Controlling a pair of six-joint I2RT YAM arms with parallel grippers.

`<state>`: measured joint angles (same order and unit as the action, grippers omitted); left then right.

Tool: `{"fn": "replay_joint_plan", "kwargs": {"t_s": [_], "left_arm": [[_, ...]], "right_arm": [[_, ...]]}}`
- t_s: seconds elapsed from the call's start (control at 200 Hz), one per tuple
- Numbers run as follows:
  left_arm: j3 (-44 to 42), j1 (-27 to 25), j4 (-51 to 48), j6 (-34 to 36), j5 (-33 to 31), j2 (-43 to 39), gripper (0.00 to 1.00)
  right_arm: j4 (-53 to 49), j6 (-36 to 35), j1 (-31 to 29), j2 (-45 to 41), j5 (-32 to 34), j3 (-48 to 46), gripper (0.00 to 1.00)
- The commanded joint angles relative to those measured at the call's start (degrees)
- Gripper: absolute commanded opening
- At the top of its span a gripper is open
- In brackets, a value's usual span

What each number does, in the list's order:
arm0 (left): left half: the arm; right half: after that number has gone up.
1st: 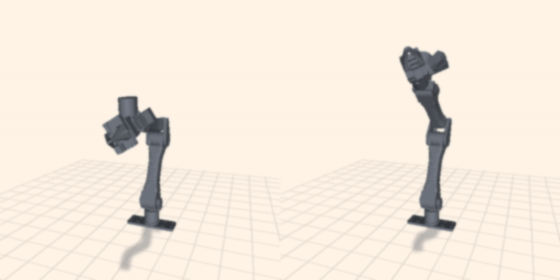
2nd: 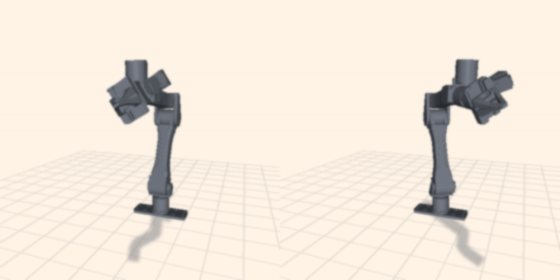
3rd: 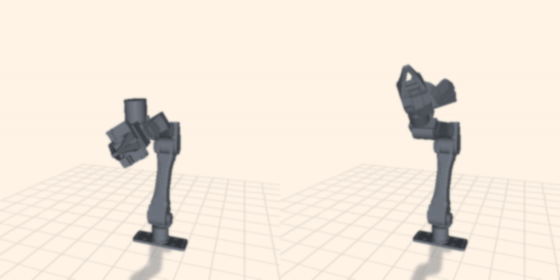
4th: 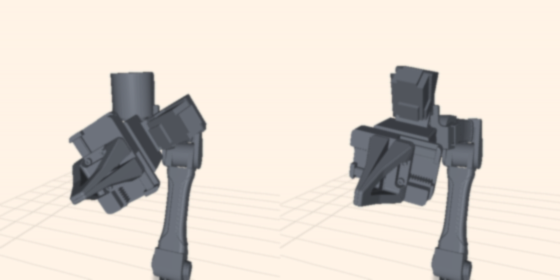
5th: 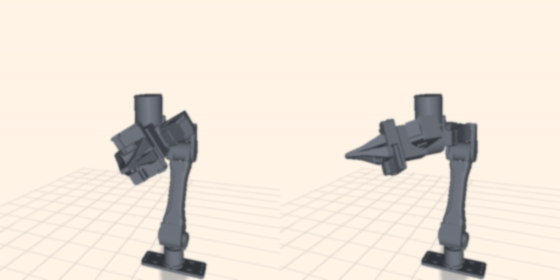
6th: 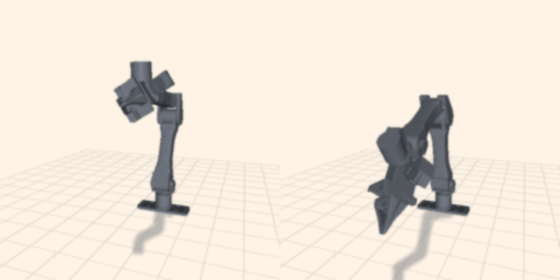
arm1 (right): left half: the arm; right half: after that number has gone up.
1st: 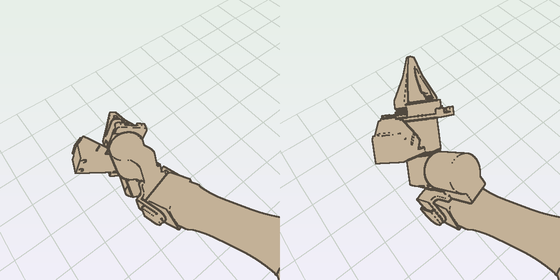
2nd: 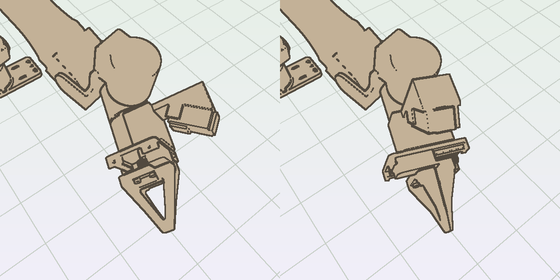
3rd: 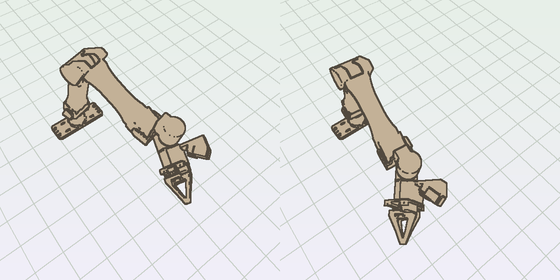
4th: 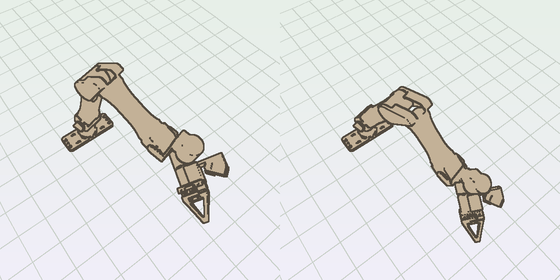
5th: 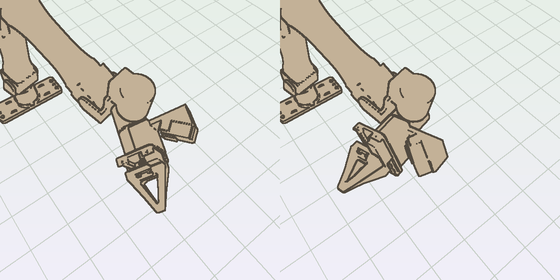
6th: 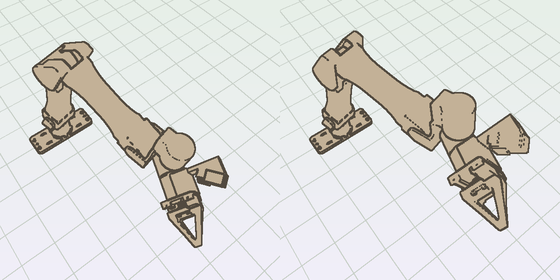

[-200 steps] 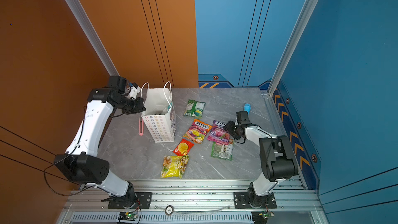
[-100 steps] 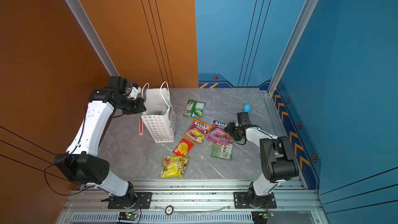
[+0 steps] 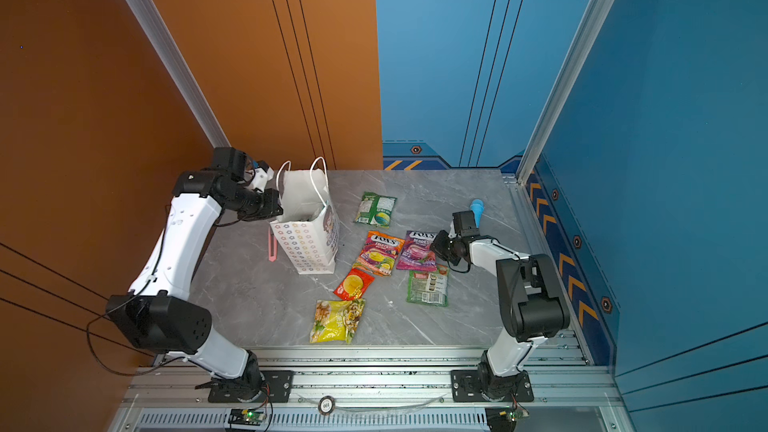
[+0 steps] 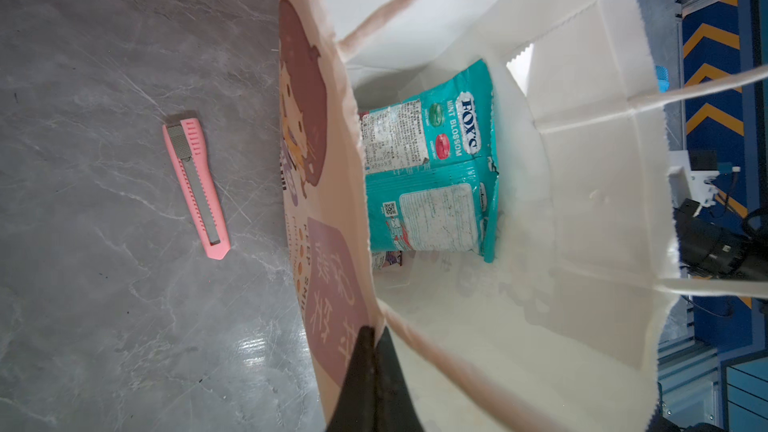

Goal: Place the snacks into the paper bag
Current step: 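Grasp the purple FOX'S berries packet with the right gripper, then lift the purple packet and carry it over the bag with the right gripper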

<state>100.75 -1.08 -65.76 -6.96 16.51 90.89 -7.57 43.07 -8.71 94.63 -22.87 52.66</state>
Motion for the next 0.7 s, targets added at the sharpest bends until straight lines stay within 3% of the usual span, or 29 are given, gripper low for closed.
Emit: {"fn": "replay_joint_plan", "kwargs": {"t_s": [0.0, 0.315, 0.49, 0.69], "left_arm": [[-0.8, -0.4, -1.0, 0.3, -0.1, -1.9, 0.00], [-1.1, -0.6, -0.1, 0.4, 0.8, -1.8, 0.00], [-1.8, -0.8, 0.7, 0.3, 1.3, -1.6, 0.00], [0.2, -0.7, 1.1, 1.5, 1.0, -0.2, 0.00]], "right_arm": [[-5.3, -2.5, -1.9, -6.3, 3.1, 5.5, 0.00], [-11.1, -3.0, -10.0, -12.5, 9.5, 19.7, 0.00], [-10.9, -2.9, -15.2, -10.3, 12.3, 28.5, 0.00], [-10.3, -3.0, -18.3, -4.1, 11.1, 41.9, 0.00]]}}
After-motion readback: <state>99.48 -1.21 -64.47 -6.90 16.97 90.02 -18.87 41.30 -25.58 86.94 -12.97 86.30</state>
